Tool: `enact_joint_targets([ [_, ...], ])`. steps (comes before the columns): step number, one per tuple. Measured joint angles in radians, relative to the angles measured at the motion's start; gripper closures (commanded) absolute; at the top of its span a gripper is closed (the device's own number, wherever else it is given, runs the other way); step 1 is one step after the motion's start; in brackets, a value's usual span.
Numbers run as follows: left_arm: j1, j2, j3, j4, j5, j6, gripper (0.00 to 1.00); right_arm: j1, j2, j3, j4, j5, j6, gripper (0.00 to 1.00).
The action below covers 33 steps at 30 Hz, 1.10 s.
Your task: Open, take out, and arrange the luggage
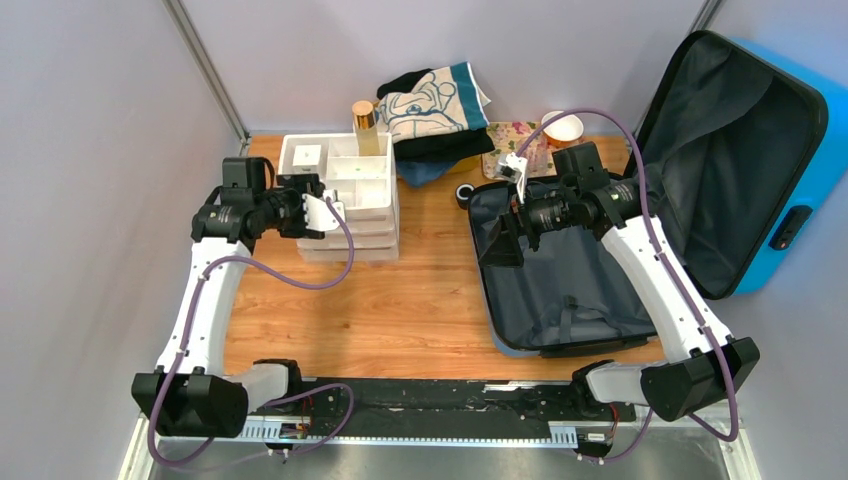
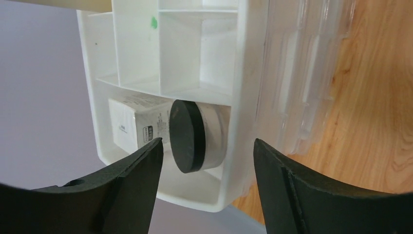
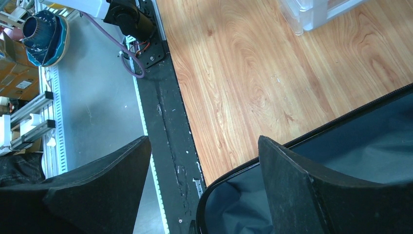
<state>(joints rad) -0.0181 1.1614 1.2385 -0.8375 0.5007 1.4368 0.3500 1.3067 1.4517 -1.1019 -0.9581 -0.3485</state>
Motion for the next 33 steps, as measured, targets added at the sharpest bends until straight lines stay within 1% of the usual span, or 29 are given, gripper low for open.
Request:
enact_joint_targets([
  [1, 0.000, 0.000, 0.002, -0.011, 0.003, -0.004, 0.35, 0.000, 0.000, 0.000, 0.000, 0.000, 0.000, 0.16],
  [3, 0.000, 0.005, 0.021, -0.042, 0.013, -0.026, 0.41, 0.000, 0.000, 0.000, 0.000, 0.002, -0.003, 0.16],
  [4, 0.000, 0.008, 0.035, -0.051, 0.018, -0.037, 0.48, 0.000, 0.000, 0.000, 0.000, 0.003, -0.004, 0.16],
  [7, 0.000, 0.011, 0.079, -0.064, 0.030, -0.082, 0.59, 0.000, 0.000, 0.000, -0.001, 0.005, -0.007, 0.16],
  [12, 0.000, 0.011, 0.094, -0.065, 0.040, -0.140, 0.68, 0.000, 0.000, -0.005, -0.003, 0.006, -0.012, 0.16],
  [14, 0.000, 0.014, 0.095, -0.064, 0.040, -0.159, 0.69, 0.000, 0.000, -0.008, -0.005, 0.007, -0.013, 0.16],
  [15, 0.000, 0.017, 0.096, -0.064, 0.040, -0.175, 0.67, 0.000, 0.000, -0.010, -0.006, 0.007, -0.014, 0.16],
  [17, 0.001, 0.031, 0.108, -0.065, 0.041, -0.221, 0.60, 0.000, 0.000, -0.013, -0.005, 0.010, -0.013, 0.16],
  [18, 0.001, 0.042, 0.120, -0.063, 0.042, -0.259, 0.53, 0.000, 0.000, -0.016, -0.004, 0.015, -0.013, 0.16],
  [20, 0.001, 0.069, 0.160, -0.055, 0.043, -0.362, 0.44, -0.002, -0.005, -0.030, 0.003, 0.035, -0.012, 0.16],
  [22, 0.001, 0.099, 0.217, -0.051, 0.048, -0.486, 0.32, -0.010, -0.014, -0.050, 0.003, 0.057, -0.010, 0.16],
  [23, 0.001, 0.113, 0.251, -0.048, 0.053, -0.569, 0.21, -0.018, -0.021, -0.060, 0.006, 0.069, -0.005, 0.16],
  [24, 0.002, 0.123, 0.280, -0.044, 0.059, -0.637, 0.17, -0.031, -0.028, -0.071, 0.010, 0.080, 0.001, 0.16],
  [28, 0.002, 0.130, 0.343, -0.023, 0.094, -0.898, 0.16, -0.116, -0.068, -0.109, 0.039, 0.129, 0.044, 0.16],
  [30, 0.002, 0.127, 0.347, 0.002, 0.119, -1.039, 0.16, -0.180, -0.089, -0.124, 0.061, 0.163, 0.085, 0.16],
  [33, 0.002, 0.125, 0.335, 0.025, 0.127, -1.200, 0.16, -0.273, -0.122, -0.148, 0.089, 0.225, 0.151, 0.15],
])
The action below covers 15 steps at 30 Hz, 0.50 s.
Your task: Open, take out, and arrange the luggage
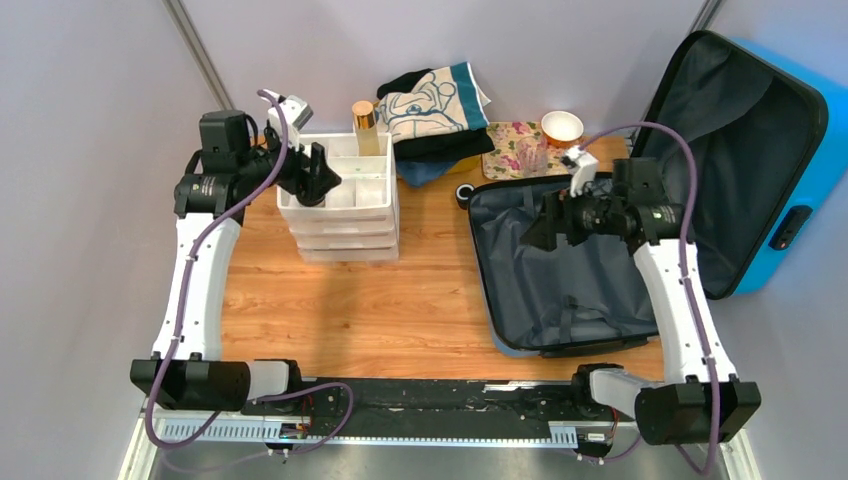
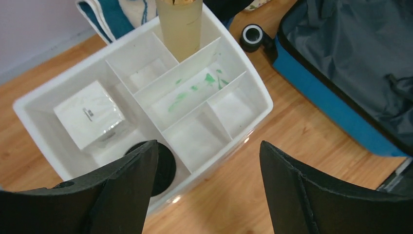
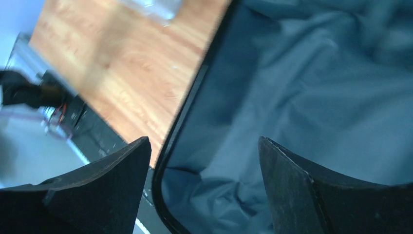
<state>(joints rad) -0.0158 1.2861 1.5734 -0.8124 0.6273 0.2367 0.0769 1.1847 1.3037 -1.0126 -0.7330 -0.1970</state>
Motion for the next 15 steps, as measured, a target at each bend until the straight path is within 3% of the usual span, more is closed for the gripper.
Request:
enact_joint_targets([
  [7, 0.000, -0.064, -0.215, 0.014, -0.106, -0.220, 0.15, -0.242, -0.177, -0.121, 0.015, 0.142, 0.100, 0.13],
  [11, 0.000, -0.154, -0.481, 0.029, -0.137, -0.259, 0.15, -0.259, -0.331, -0.201, 0.025, 0.210, 0.129, 0.13],
  [15, -0.002, -0.219, -0.655, 0.016, -0.145, -0.261, 0.14, -0.259, -0.451, -0.276, 0.035, 0.235, 0.141, 0.13],
])
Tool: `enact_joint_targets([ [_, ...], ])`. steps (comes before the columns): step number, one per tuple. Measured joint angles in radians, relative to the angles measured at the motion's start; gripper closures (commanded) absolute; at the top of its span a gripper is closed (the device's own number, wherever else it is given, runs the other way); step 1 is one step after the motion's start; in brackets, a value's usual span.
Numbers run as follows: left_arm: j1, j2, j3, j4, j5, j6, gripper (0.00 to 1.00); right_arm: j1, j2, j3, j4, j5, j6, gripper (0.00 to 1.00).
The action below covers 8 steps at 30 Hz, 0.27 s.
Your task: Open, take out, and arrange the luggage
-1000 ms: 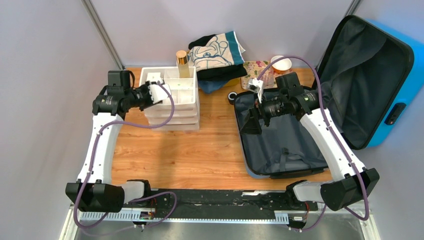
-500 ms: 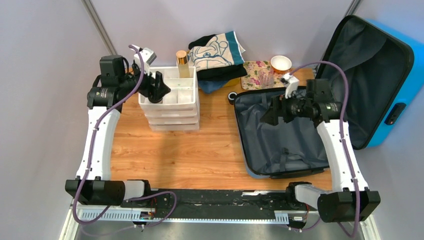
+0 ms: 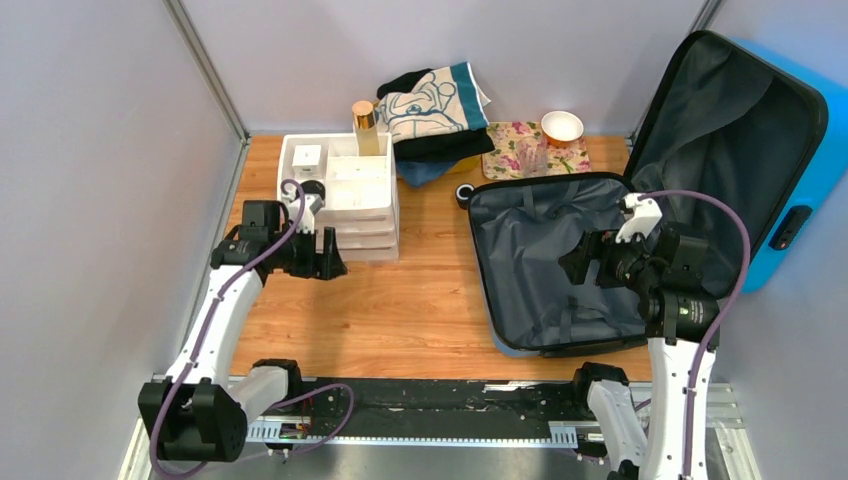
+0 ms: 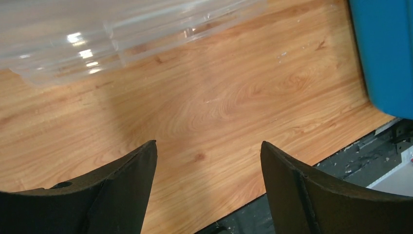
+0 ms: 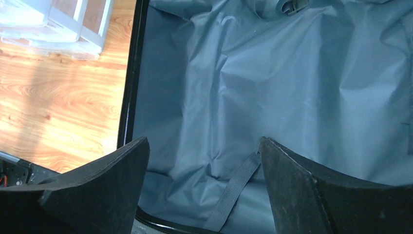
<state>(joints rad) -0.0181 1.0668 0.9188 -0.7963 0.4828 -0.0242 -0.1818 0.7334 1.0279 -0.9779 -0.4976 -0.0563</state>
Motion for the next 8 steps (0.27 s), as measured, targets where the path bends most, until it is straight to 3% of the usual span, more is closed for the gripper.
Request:
enact_joint_targets([
  [8, -0.014, -0.095, -0.040, 0.016, -0.022, 0.009, 0.14, 0.023, 0.014, -0.038, 0.045, 0.035, 0.000, 0.13],
])
